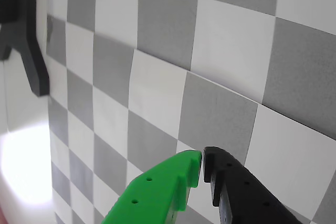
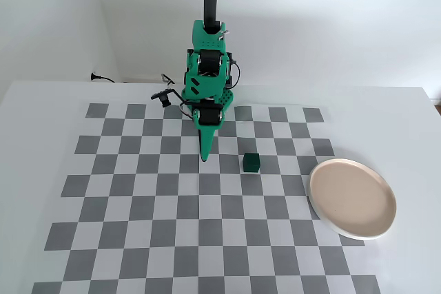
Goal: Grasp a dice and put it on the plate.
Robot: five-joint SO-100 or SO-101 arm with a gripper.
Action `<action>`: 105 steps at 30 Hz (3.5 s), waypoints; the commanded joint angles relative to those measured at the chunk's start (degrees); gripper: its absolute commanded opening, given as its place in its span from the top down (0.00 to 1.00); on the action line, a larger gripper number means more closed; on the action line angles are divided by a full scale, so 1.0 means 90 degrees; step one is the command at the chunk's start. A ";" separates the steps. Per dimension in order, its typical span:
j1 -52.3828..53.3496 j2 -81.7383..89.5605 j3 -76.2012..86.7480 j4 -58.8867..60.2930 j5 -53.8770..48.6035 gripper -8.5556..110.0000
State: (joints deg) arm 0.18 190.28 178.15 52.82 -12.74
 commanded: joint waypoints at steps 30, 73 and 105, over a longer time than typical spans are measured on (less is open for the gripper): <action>-0.0977 0.0078 -0.0098 0.0859 -0.8037 0.96; -0.3047 -0.1572 -0.1963 0.1250 -0.8555 0.71; -0.2822 -0.5605 -0.2422 -0.1533 -0.8037 0.73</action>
State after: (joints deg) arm -25.49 141.59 161.46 41.40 -85.17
